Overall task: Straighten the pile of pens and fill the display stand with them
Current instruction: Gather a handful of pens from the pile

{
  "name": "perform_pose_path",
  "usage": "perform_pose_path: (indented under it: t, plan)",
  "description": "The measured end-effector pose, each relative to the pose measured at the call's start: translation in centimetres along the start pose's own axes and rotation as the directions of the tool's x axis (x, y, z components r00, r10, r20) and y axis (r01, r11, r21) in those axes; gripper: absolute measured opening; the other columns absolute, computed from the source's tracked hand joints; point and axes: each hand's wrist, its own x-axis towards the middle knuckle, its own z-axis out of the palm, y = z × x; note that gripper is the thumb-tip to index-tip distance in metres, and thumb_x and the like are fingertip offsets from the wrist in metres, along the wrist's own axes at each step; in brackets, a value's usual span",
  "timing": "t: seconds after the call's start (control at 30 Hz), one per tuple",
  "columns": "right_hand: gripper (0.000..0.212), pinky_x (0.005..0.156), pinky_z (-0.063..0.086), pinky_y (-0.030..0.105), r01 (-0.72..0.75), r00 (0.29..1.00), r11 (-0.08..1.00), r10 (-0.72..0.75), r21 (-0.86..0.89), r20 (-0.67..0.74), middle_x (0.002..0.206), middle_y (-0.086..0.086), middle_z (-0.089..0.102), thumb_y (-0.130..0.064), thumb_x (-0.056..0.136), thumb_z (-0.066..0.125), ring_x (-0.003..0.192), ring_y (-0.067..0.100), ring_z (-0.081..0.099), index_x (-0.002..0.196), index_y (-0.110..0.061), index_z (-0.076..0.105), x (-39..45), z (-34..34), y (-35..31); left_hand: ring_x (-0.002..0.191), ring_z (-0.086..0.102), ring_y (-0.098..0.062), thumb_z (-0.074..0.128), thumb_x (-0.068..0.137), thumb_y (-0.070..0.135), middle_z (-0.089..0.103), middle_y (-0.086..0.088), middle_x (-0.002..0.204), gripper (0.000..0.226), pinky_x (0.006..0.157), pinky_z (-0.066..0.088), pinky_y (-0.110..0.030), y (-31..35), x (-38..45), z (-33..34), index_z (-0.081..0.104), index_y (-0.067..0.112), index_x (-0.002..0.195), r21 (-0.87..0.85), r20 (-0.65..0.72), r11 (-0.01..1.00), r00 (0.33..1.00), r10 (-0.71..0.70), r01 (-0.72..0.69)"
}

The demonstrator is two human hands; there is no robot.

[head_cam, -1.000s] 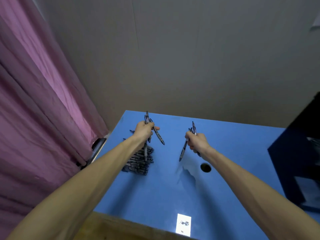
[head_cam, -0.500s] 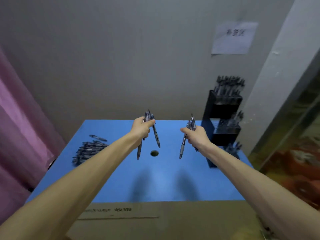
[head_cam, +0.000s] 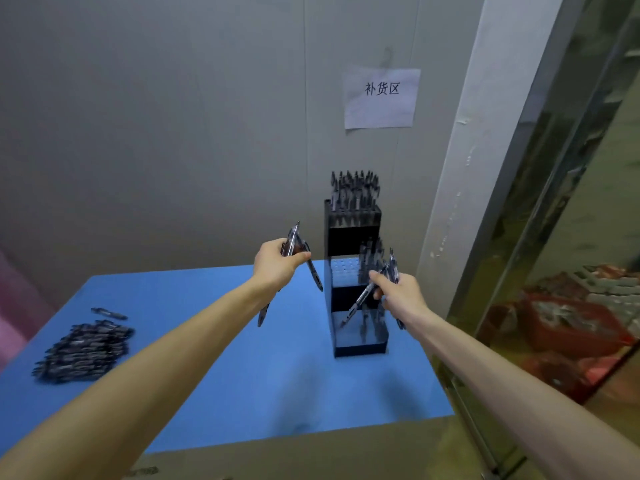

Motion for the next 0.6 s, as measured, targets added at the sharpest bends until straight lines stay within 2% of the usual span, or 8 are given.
perform_pose_path:
  t: [0.13, 0.23, 0.3, 0.4, 0.53, 0.6]
  plan:
    - [0.021, 0.053, 0.038, 0.028, 0.111, 0.993, 0.994, -0.111, 0.004, 0.036, 0.066, 0.002, 0.073, -0.029, 0.097, 0.066, 0.046, 0.012, 0.043, 0.087, -0.01, 0.064, 3.9, -5.4, 0.7, 0.051, 0.034, -0.017, 0.077, 0.09, 0.026, 0.051, -0.004, 0.066, 0.033, 0.046, 0.032, -0.027, 1.8, 1.9, 4.7, 0.062, -0.003, 0.094, 0.065, -0.041, 0.998, 0.999, 0.01, -0.007]
    - [0.022, 0.05, 0.039, 0.026, 0.186, 0.981, 0.982, -0.187, 0.016, 0.048, 0.068, 0.004, 0.074, -0.031, 0.095, 0.07, 0.047, 0.014, 0.043, 0.088, -0.01, 0.066, 6.2, -7.9, 0.2, 0.049, 0.036, -0.016, 0.076, 0.091, 0.024, 0.054, 0.008, 0.056, 0.032, 0.044, 0.033, -0.027, 2.8, 3.0, 6.6, 0.064, -0.005, 0.1, 0.109, -0.081, 0.994, 0.997, -0.005, 0.013]
    - [0.029, 0.05, 0.039, 0.025, 0.224, 0.973, 0.974, -0.224, 0.021, 0.058, 0.064, 0.001, 0.072, -0.037, 0.095, 0.07, 0.047, 0.012, 0.044, 0.084, -0.011, 0.067, 7.3, -9.0, -0.3, 0.043, 0.036, -0.012, 0.074, 0.093, 0.022, 0.052, 0.013, 0.046, 0.03, 0.042, 0.032, -0.025, 3.8, 3.5, 7.4, 0.063, -0.005, 0.097, 0.143, -0.094, 0.989, 0.995, -0.017, 0.031]
    - [0.038, 0.049, 0.038, 0.019, 0.265, 0.962, 0.964, -0.265, 0.005, 0.066, 0.063, -0.003, 0.07, -0.04, 0.098, 0.065, 0.043, 0.004, 0.042, 0.077, -0.009, 0.071, 8.7, -9.5, -1.8, 0.05, 0.035, -0.017, 0.075, 0.091, 0.024, 0.044, 0.005, 0.056, 0.03, 0.044, 0.031, -0.027, 4.9, 4.4, 8.1, 0.061, -0.002, 0.089, 0.166, -0.118, 0.985, 0.993, -0.013, 0.033]
    - [0.028, 0.057, 0.043, 0.029, 0.302, 0.945, 0.953, -0.301, 0.017, 0.126, 0.072, 0.0, 0.075, -0.036, 0.099, 0.064, 0.048, 0.008, 0.048, 0.084, -0.013, 0.07, 10.7, -8.6, -3.6, 0.053, 0.033, -0.019, 0.077, 0.09, 0.024, 0.04, 0.002, 0.058, 0.03, 0.051, 0.031, -0.031, 5.3, 5.7, 8.4, 0.054, 0.012, 0.075, 0.212, -0.104, 0.977, 0.995, 0.001, 0.021]
    - [0.02, 0.051, 0.043, 0.023, 0.336, 0.933, 0.942, -0.33, -0.017, 0.142, 0.072, 0.0, 0.076, -0.032, 0.098, 0.065, 0.044, 0.003, 0.047, 0.09, -0.015, 0.068, 11.5, -7.9, -4.3, 0.053, 0.034, -0.019, 0.078, 0.089, 0.024, 0.041, 0.002, 0.058, 0.028, 0.053, 0.032, -0.032, 5.2, 6.4, 8.4, 0.057, 0.011, 0.076, 0.24, -0.096, 0.971, 0.995, 0.012, 0.011]
